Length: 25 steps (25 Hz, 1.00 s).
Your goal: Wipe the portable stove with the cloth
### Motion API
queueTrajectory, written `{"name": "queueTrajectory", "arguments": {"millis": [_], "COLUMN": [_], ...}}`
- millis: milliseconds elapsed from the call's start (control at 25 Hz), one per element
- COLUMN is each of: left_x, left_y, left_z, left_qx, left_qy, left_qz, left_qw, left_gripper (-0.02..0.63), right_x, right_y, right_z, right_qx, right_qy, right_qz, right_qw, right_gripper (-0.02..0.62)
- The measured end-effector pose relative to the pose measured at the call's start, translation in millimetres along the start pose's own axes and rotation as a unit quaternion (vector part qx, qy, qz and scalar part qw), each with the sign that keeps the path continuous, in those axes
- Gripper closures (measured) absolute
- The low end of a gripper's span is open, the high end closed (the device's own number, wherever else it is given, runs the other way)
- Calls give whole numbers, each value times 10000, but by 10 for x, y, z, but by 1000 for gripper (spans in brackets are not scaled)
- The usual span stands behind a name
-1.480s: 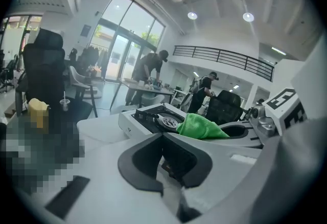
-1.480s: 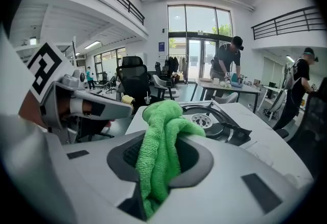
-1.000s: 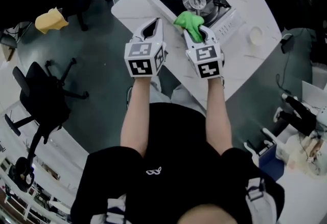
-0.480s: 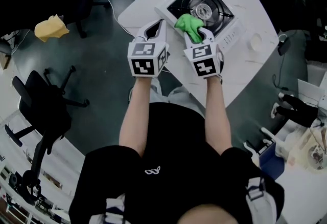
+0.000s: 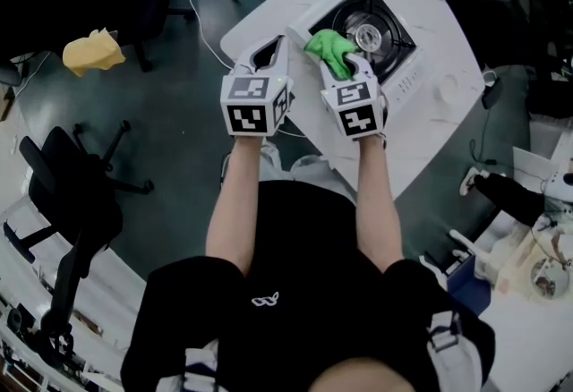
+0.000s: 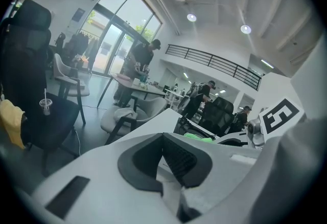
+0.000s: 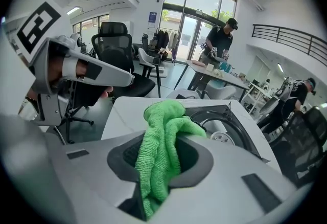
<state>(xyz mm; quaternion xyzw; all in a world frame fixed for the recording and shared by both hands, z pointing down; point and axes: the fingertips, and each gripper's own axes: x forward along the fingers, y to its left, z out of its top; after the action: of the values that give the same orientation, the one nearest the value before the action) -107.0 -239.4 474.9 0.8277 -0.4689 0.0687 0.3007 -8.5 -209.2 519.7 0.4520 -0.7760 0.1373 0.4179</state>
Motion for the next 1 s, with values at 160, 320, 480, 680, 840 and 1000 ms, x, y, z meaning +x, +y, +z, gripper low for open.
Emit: {"name": "queueTrajectory", "arguments": {"millis": [160, 320, 480, 680, 840, 1000], "left_x": [-24, -49, -63, -96, -49, 31], "left_y": [97, 191, 181, 246, 239, 212], "left_z": [-10, -23, -61, -34, -21, -58], "left_qx": [-151, -256, -296, -392, -431, -424], "left_qy": [-22, -78, -89, -132, -145, -67], "left_qz": [-15, 74, 76, 150, 208, 220], "left_qw": [9999, 9996, 9995, 9990, 9987, 9988], "left_gripper": [609, 609, 609, 609, 609, 609], "right_x": [58, 61, 34, 5, 14, 90], "right_y": [79, 126, 120, 123, 13, -189], "right_z": [88, 300, 524, 739, 932, 1054], "right_qx": [345, 263, 109, -119, -328, -456], "right_qy": [-197, -517, -822, -954, -1113, -1111], "right_qz": [222, 425, 531, 690, 822, 981], "right_qw": [9990, 9974, 9951, 9930, 9898, 9879], "right_gripper": [523, 523, 523, 523, 523, 523]}}
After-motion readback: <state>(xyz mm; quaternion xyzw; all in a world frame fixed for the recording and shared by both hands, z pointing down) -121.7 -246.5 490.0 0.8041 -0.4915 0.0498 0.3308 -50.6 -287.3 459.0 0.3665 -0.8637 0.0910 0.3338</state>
